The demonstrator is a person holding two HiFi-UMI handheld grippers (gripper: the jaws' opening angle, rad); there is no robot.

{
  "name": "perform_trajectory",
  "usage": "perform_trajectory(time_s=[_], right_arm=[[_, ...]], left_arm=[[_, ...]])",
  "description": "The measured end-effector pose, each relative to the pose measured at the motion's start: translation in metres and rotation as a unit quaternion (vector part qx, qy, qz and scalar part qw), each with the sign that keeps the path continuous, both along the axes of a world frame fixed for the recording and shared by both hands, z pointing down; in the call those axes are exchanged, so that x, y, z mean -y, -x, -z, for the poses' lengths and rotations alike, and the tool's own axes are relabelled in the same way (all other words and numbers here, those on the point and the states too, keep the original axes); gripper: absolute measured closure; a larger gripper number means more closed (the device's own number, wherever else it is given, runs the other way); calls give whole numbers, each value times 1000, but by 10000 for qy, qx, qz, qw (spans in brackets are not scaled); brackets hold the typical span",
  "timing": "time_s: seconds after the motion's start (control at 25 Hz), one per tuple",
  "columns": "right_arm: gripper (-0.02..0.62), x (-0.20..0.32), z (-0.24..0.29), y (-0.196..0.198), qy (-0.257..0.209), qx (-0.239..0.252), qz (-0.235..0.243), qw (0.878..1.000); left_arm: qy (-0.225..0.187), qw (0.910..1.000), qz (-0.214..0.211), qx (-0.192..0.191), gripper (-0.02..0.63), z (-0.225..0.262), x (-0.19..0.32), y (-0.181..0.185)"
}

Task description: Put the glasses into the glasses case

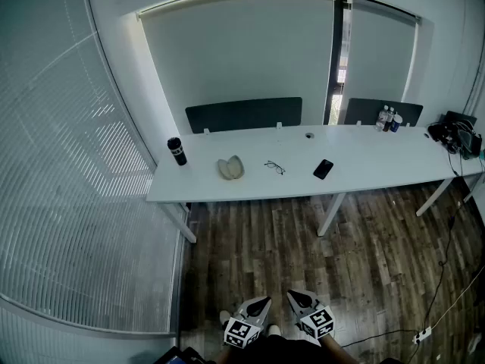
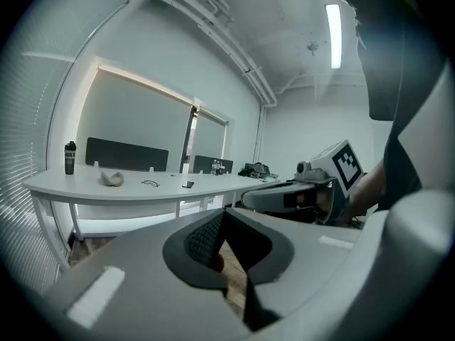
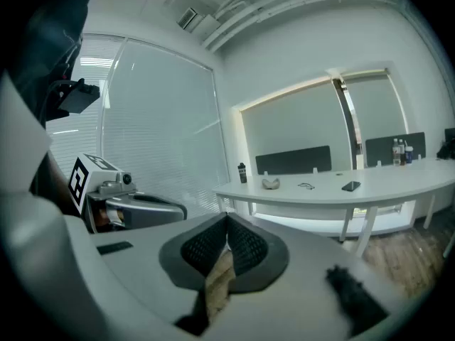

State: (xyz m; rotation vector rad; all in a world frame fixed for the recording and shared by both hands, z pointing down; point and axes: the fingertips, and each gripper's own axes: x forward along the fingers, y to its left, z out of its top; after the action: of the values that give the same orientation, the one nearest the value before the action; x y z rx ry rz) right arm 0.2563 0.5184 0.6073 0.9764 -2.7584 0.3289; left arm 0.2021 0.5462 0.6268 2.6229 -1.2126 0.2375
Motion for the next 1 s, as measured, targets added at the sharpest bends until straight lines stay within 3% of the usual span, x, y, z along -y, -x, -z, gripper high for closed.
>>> perform_trajectory(time_s=[0.24,0.56,0.76,1.0], right_arm=[[588,1,8,7,-30,-99,146,9998],[588,21,12,36,50,-99,51,9999],[588,40,31,57,105,-28,-13,9999],[588,58,43,84,313,-25,-268,9991]], left_arm=[[18,9999,104,-92,598,3,3,3],[-40,9974,-717,9,598,18,17,3],[-101,9980,-454,-423,598,44,55,27],[-237,9964,-610,-543,598,69,84,58]])
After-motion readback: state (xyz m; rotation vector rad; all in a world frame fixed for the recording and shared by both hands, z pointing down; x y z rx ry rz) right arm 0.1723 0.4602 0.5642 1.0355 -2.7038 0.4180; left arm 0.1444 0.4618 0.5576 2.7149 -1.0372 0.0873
